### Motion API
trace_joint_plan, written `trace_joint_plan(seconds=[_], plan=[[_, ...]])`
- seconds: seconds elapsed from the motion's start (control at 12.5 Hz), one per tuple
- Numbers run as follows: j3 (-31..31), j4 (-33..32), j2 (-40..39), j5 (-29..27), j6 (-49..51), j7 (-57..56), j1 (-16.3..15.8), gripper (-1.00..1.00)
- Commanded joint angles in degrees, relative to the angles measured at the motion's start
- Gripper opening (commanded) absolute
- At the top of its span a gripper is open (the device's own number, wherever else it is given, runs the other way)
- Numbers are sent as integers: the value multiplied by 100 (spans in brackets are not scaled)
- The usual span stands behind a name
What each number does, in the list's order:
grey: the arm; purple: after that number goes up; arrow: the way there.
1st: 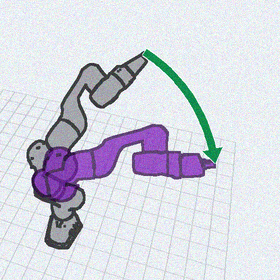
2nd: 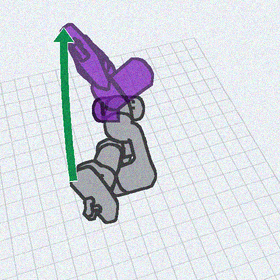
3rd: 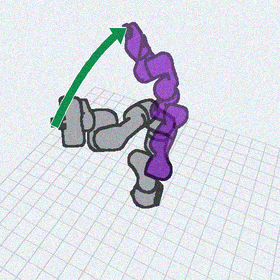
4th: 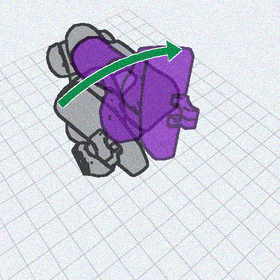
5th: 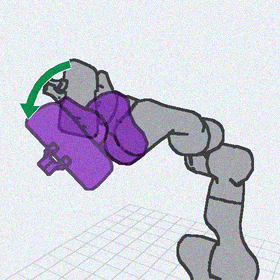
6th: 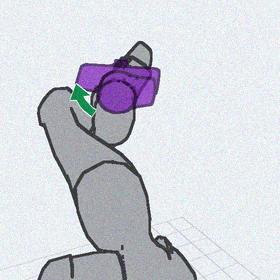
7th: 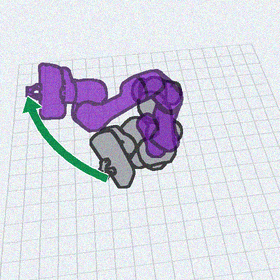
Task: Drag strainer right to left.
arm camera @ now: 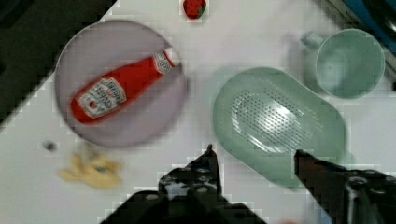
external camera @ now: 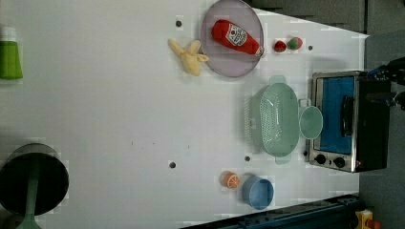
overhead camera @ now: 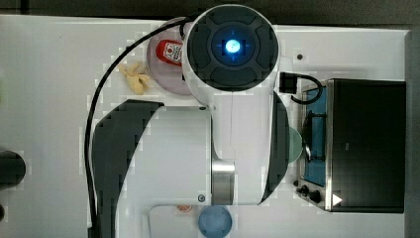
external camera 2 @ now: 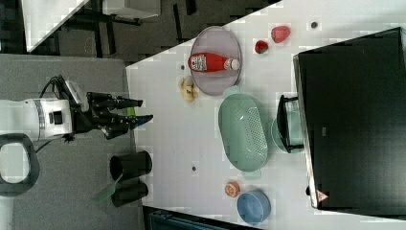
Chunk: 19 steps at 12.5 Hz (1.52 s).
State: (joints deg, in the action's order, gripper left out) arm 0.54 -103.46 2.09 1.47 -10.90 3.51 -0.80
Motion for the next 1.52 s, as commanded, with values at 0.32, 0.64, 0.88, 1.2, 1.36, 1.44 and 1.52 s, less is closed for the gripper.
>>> trace_joint_plan(seconds=[0.32, 0.64, 0.88, 1.2, 1.36, 1.44, 1.52], plan=[[71, -1997, 3209, 11, 1333, -72, 306, 100], [66, -2641, 2638, 11, 36, 85, 306, 100], [67, -3184, 1813, 11, -1324, 1152, 306, 100], [76, -3387, 415, 11, -2703, 2911, 307, 100], [60, -3391, -266, 11, -3322, 3446, 301, 100], [50, -3400, -590, 11, -3600, 3484, 291, 100], [44, -3408, -895, 10, -3873, 3486, 281, 100]])
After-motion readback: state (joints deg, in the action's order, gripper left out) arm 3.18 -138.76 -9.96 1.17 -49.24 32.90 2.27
